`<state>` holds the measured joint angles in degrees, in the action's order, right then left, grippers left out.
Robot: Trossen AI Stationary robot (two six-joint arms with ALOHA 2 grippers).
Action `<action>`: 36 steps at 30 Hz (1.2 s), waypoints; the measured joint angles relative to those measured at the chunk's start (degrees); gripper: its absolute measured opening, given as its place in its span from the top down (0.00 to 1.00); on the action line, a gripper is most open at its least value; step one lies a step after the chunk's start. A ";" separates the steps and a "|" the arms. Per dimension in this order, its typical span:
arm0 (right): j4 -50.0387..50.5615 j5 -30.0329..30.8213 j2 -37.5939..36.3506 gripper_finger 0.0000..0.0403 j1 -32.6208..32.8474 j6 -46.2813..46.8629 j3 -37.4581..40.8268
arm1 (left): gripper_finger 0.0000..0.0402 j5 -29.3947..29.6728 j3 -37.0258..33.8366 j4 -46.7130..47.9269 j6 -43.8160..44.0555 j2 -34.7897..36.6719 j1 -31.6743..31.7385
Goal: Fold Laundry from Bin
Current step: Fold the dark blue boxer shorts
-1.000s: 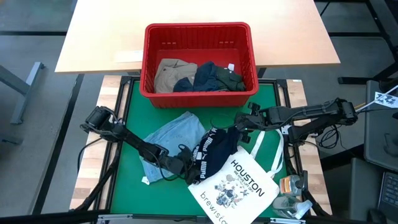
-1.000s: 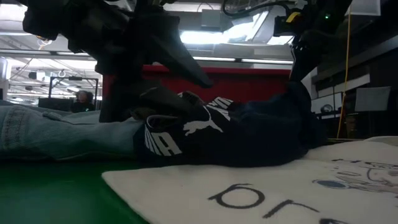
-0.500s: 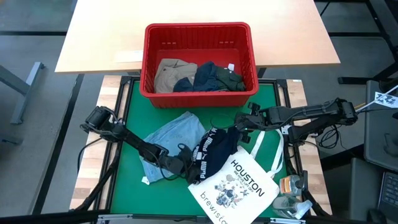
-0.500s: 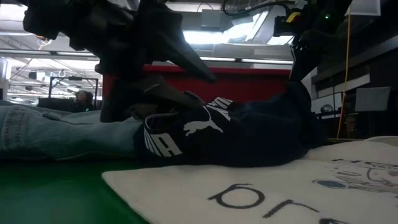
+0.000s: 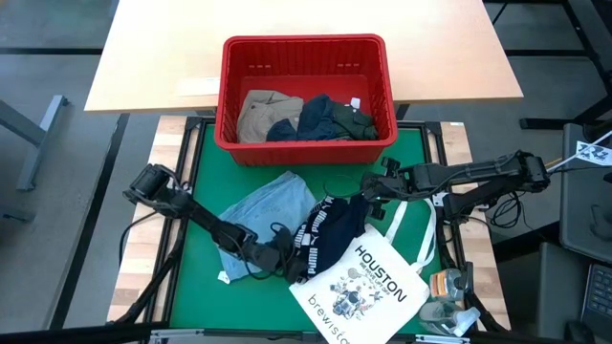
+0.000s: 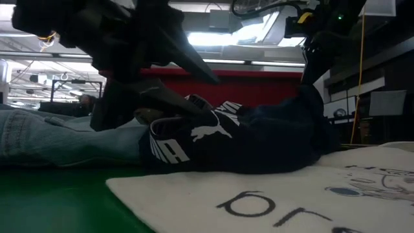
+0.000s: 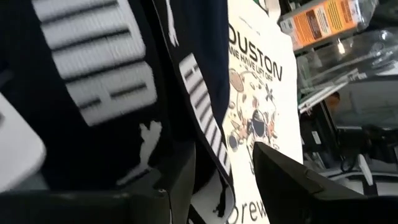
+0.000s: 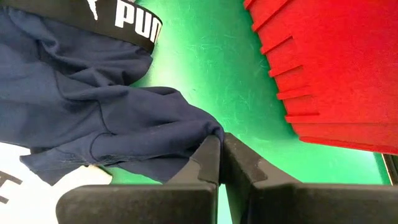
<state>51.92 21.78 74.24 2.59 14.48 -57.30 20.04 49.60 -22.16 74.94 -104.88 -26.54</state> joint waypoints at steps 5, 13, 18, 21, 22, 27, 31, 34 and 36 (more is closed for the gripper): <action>-0.01 0.00 0.00 0.98 0.00 -0.02 0.00 | 0.61 0.20 0.04 -0.01 0.00 -0.69 1.43; -0.74 0.00 -0.02 0.98 0.02 -0.02 0.00 | 0.61 -1.52 2.11 -2.79 -1.31 -3.78 2.33; -1.45 0.00 -0.02 0.98 0.02 -0.01 0.00 | 0.62 -1.56 4.09 -2.56 -4.76 -3.87 2.26; -1.44 0.00 -0.02 0.98 0.02 -0.02 0.00 | 0.65 -1.03 4.23 -1.15 -5.02 -3.87 2.28; -1.44 0.00 -0.02 0.98 0.02 -0.02 0.00 | 0.67 -1.01 4.22 -0.87 -5.04 -3.87 2.31; -1.33 0.00 -0.02 0.98 0.02 -0.02 0.00 | 0.82 -1.00 4.22 0.63 -5.05 -3.87 2.31; -1.31 0.00 -0.02 0.98 0.02 -0.02 0.00 | 0.94 0.32 4.22 0.70 -5.05 -3.87 2.31; -1.10 0.00 -0.02 0.98 0.02 -0.02 0.00 | 0.99 0.63 4.22 0.71 -6.27 -3.87 2.42; -0.62 0.00 -0.02 0.98 0.02 -0.02 0.00 | 0.99 0.65 4.22 0.73 -6.90 -3.87 2.42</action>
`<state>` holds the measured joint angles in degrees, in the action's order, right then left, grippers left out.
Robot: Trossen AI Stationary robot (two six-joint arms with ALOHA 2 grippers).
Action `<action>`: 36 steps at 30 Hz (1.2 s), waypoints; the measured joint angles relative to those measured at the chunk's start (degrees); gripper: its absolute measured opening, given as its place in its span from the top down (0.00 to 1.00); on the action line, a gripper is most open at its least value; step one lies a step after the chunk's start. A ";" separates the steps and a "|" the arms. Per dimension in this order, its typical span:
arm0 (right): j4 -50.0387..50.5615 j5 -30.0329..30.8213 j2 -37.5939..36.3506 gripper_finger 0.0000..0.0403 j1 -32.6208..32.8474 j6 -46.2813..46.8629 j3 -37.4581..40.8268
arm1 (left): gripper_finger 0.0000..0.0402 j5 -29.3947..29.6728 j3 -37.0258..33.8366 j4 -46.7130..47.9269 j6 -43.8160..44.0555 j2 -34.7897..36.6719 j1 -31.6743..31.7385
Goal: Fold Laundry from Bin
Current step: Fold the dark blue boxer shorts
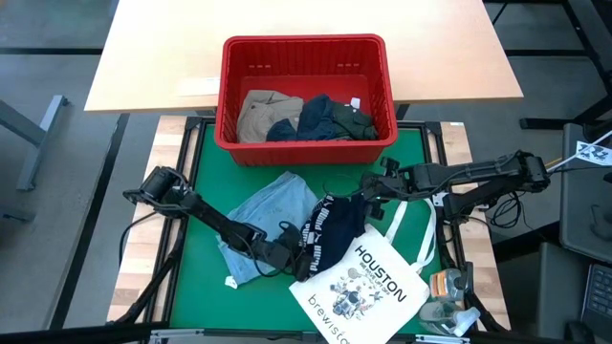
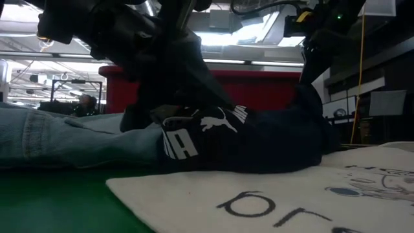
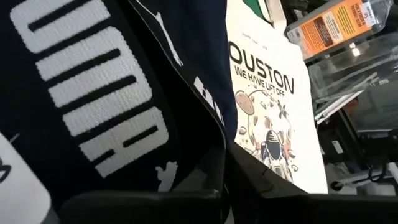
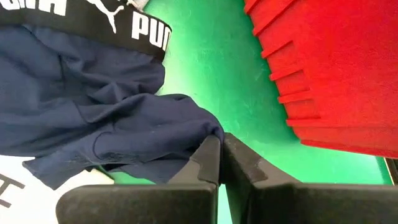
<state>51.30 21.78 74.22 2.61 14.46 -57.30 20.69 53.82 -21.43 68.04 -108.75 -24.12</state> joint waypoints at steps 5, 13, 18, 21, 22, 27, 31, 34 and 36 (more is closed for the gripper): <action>1.08 -2.64 -0.46 0.98 0.00 0.05 -0.02 | 1.00 -1.73 -0.04 4.22 -3.11 3.87 0.00; -1.08 -4.46 -2.92 0.98 0.00 2.06 -0.11 | 1.00 1.20 -0.04 25.14 -5.83 20.82 -1.62; -6.76 -4.43 -4.00 0.98 -0.01 2.07 -0.13 | 1.00 6.20 -0.04 35.16 -4.87 29.84 -4.71; -10.22 -4.42 -4.00 0.98 -0.02 0.84 -0.13 | 1.00 9.33 -0.04 40.58 -3.16 33.45 -6.45; -11.39 -4.40 -3.94 0.98 -0.02 0.11 -0.13 | 1.00 10.07 -0.04 42.32 -2.50 34.32 -6.89; -16.41 -3.56 -3.87 0.98 0.00 -1.28 -0.13 | 1.00 10.39 -0.04 52.00 0.37 36.28 -7.45; -17.96 -1.86 -3.87 0.98 -0.02 -1.33 -0.13 | 1.00 9.81 -0.04 56.35 0.86 36.26 -7.43; -17.81 -1.86 -3.85 0.96 -0.02 -1.33 -0.13 | 1.00 9.81 -0.04 57.00 0.82 36.02 -7.43; -17.81 -1.85 -3.85 0.91 -0.02 -1.33 -0.13 | 1.00 9.83 -0.04 56.96 0.82 36.03 -7.43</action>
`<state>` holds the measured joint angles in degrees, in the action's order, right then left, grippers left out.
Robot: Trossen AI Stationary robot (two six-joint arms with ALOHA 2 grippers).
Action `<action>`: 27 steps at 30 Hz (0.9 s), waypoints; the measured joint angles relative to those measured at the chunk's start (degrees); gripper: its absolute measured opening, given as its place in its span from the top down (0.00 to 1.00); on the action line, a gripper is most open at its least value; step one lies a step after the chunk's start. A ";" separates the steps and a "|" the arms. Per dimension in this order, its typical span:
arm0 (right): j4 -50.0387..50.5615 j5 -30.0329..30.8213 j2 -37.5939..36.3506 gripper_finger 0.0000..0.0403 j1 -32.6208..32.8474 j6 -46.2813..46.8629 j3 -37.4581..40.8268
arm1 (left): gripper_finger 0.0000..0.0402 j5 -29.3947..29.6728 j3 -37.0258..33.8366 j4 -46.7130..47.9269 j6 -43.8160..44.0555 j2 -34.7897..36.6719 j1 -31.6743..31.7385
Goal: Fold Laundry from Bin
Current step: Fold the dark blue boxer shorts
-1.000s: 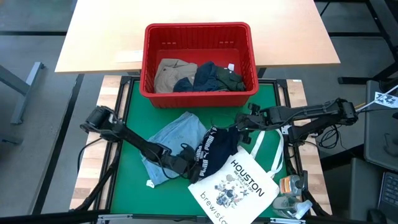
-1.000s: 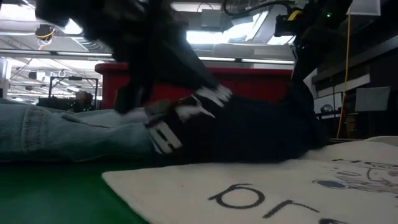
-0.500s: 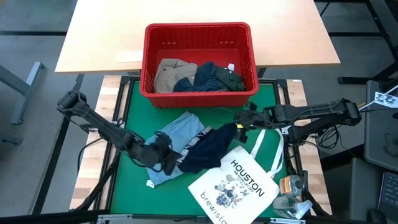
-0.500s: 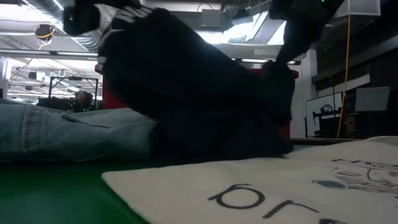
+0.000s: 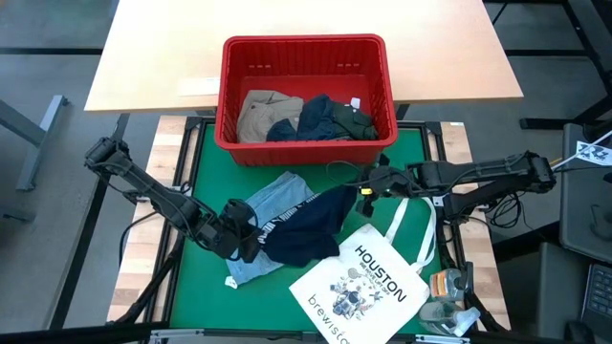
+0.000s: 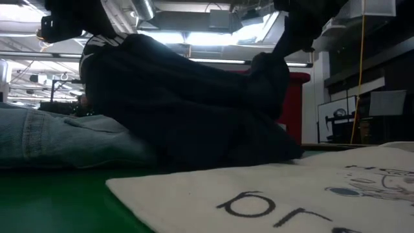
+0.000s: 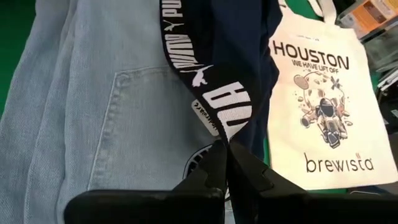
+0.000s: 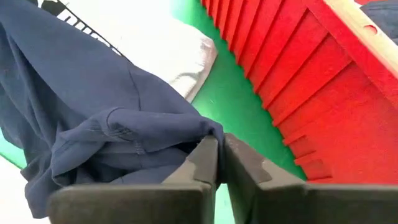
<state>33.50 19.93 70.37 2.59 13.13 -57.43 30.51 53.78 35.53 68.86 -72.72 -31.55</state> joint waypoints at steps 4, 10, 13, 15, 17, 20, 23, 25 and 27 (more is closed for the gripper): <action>0.21 2.78 0.01 0.77 0.00 0.00 0.00 | 1.00 0.01 0.00 0.01 -0.22 -0.01 0.00; 5.54 10.37 0.01 0.60 0.00 0.32 0.00 | 1.00 0.03 0.00 0.02 -0.26 -0.01 0.00; 9.40 9.15 0.02 0.56 0.00 4.42 0.00 | 1.00 0.03 0.00 0.00 -0.28 -0.01 0.00; 10.53 4.42 0.02 0.56 0.00 9.33 0.00 | 1.00 0.03 0.00 0.00 -0.31 -0.01 0.00; 9.87 -3.52 0.02 0.56 0.00 14.07 0.00 | 1.00 0.05 0.00 0.00 -0.39 -0.01 0.00; 6.23 -16.96 0.23 0.57 0.07 19.79 0.00 | 1.00 0.05 0.00 0.00 -0.48 -0.01 0.00; 0.59 -23.61 0.93 0.57 1.80 22.40 0.43 | 1.00 0.11 0.00 0.00 -0.48 -0.01 0.00; -3.93 -23.56 1.79 0.57 3.59 22.67 0.95 | 1.00 0.15 0.00 -0.07 -0.50 -0.01 0.00; -7.10 -23.46 2.97 0.57 5.78 22.67 1.18 | 1.00 0.16 0.00 -0.11 -0.49 -0.01 0.01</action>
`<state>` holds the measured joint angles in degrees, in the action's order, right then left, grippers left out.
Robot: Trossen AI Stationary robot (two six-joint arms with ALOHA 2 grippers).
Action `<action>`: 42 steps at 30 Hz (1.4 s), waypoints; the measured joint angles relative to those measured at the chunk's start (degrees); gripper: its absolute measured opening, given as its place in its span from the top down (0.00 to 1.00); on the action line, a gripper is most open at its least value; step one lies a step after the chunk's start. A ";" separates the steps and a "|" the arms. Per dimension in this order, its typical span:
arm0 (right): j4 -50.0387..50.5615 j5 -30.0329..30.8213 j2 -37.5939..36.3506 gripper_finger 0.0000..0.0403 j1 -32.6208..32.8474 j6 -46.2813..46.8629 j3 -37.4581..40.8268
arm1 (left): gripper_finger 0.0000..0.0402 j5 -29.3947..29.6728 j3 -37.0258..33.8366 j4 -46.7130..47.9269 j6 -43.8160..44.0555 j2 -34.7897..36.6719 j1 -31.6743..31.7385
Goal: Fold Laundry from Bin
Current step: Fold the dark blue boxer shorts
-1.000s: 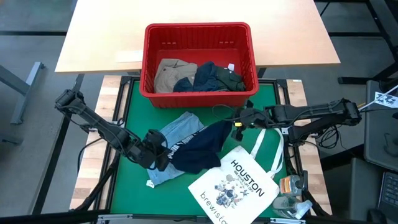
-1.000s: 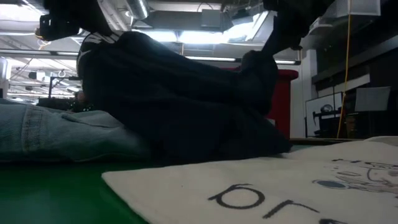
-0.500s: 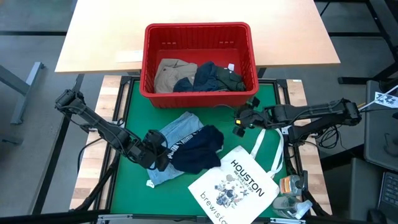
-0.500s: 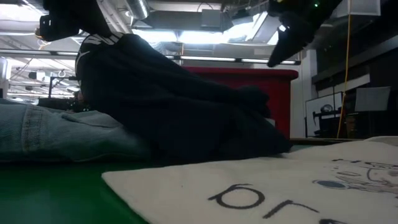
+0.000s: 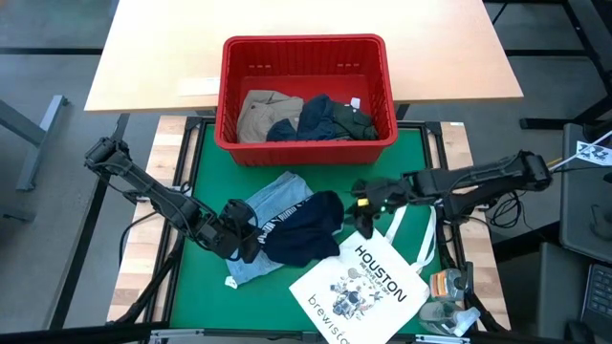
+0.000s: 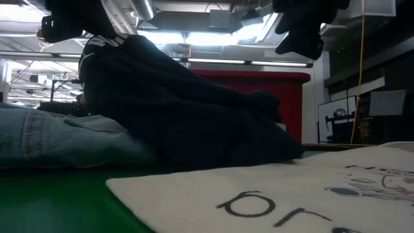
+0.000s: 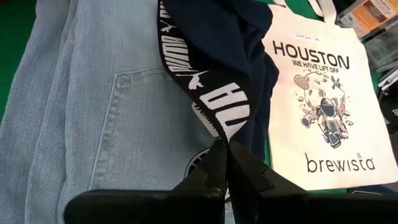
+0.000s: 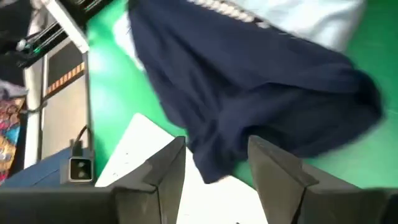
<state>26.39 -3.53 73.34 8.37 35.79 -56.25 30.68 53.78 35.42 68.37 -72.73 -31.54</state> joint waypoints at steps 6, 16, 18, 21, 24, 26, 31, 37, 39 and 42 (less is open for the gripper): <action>-9.68 1.30 5.54 0.57 5.57 -0.02 0.09 | 1.00 0.14 0.00 -0.36 -0.04 0.00 0.00; -13.67 7.15 15.84 0.57 8.12 -0.04 0.11 | 1.00 0.20 -0.02 -0.33 -0.04 0.00 0.02; -13.75 8.53 17.05 0.57 8.12 -0.07 0.11 | 1.00 0.17 0.00 -0.29 -0.04 0.00 0.02; -13.40 10.97 18.38 0.57 8.12 -0.07 0.11 | 1.00 0.18 -0.02 -0.33 -0.44 0.00 0.02; -12.03 12.25 18.45 0.57 8.12 -0.06 0.11 | 1.00 0.17 -0.01 -0.35 -1.17 -0.01 0.01; -11.95 13.19 18.25 0.57 8.12 -0.10 0.11 | 1.00 0.17 0.00 -0.33 -1.26 -0.02 0.01; -11.24 14.04 17.79 0.57 7.73 -3.39 0.04 | 1.00 0.17 0.00 -0.33 -1.30 0.00 0.02; -8.50 14.53 17.79 0.57 5.80 -4.53 0.05 | 1.00 0.17 -0.02 -0.33 -1.33 -0.01 -0.01; -8.70 14.53 17.79 0.57 5.19 -4.54 0.06 | 1.00 0.15 0.00 -0.33 -1.33 0.00 0.00; -8.61 14.59 17.79 0.57 4.54 -4.55 0.06 | 1.00 0.16 0.00 -0.33 -1.35 -0.01 0.01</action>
<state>17.78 11.06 91.13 12.91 31.24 -56.18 30.83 53.78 35.09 67.02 -72.73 -31.53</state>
